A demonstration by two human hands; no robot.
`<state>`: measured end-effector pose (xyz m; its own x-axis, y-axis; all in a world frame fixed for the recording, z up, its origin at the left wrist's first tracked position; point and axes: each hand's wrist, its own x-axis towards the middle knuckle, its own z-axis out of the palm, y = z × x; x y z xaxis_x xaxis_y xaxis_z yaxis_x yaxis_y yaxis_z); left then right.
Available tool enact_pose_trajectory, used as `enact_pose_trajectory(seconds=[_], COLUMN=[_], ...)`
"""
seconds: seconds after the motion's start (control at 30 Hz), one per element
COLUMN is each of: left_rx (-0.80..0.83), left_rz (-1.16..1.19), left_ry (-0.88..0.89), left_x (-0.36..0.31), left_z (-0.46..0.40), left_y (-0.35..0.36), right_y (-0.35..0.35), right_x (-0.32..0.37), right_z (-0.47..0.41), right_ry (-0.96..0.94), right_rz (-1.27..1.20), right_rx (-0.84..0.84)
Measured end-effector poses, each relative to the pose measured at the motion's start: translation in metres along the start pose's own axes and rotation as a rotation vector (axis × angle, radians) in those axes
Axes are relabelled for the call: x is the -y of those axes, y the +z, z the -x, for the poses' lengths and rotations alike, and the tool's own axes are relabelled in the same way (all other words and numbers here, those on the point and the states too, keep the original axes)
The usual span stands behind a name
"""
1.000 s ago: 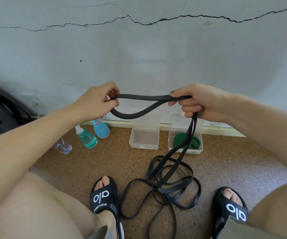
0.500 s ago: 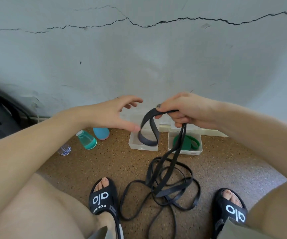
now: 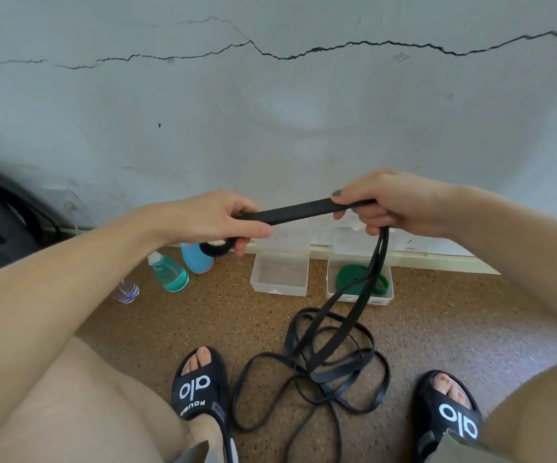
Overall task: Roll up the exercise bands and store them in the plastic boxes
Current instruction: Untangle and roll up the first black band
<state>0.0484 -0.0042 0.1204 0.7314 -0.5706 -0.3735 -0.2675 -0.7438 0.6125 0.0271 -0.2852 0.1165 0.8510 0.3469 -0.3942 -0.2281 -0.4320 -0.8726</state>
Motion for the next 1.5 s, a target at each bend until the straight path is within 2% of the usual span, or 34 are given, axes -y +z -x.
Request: enact_pose_trajectory(seconds=[0.13,0.27,0.43,0.5,0.57,0.6,0.67,0.73,0.77,0.83,0.97,1.2,1.3,1.5], left_rx=[-0.035,0.001,-0.037,-0.079,-0.153,-0.187,-0.209,-0.206,-0.205,-0.212,-0.234,-0.166,-0.166,-0.271], left_rz=[0.039,0.050,0.035,-0.028,-0.049,-0.052,-0.067,-0.073,-0.073,-0.102,-0.073,-0.046,-0.036,-0.114], left_ry=[-0.006,-0.057,-0.078,-0.044,0.016,0.051,0.103,0.111,0.100,0.072,0.065,0.052,0.061,0.100], left_x=[0.004,0.010,0.010,0.006,-0.003,-0.008,-0.019,-0.026,-0.029,-0.032,-0.035,-0.037,-0.037,-0.045], left_z=[0.001,0.002,0.004,0.003,0.002,0.001,-0.002,-0.009,-0.012,-0.016,-0.019,-0.015,-0.011,-0.008], left_y=[-0.009,-0.012,-0.018,-0.014,-0.009,-0.005,0.004,0.013,0.017,0.020,0.017,0.013,0.009,0.009], right_y=[0.005,0.006,0.009,0.017,0.025,0.030,0.040,0.052,0.057,0.068,0.072,0.069,0.066,0.065], right_x=[-0.013,-0.019,-0.024,-0.026,-0.026,-0.023,-0.009,0.008,0.014,0.018,0.017,0.015,0.016,0.019], right_z=[-0.007,-0.015,-0.019,-0.020,-0.023,-0.024,-0.023,-0.017,-0.014,-0.010,-0.012,-0.010,-0.008,-0.006], right_ry=[0.062,0.065,0.101,0.133,0.109,0.060,-0.043,-0.100,-0.112,-0.151,-0.171,-0.168,-0.151,-0.108], right_rz=[0.149,0.173,0.231,0.396,0.622,0.633,0.369,0.017,-0.065,-0.048,0.037,0.030,-0.027,-0.203], right_rx=[0.039,0.024,0.043,0.002,-0.119,-0.204,-0.313,-0.235,-0.174,-0.132,-0.195,-0.185,-0.179,-0.163])
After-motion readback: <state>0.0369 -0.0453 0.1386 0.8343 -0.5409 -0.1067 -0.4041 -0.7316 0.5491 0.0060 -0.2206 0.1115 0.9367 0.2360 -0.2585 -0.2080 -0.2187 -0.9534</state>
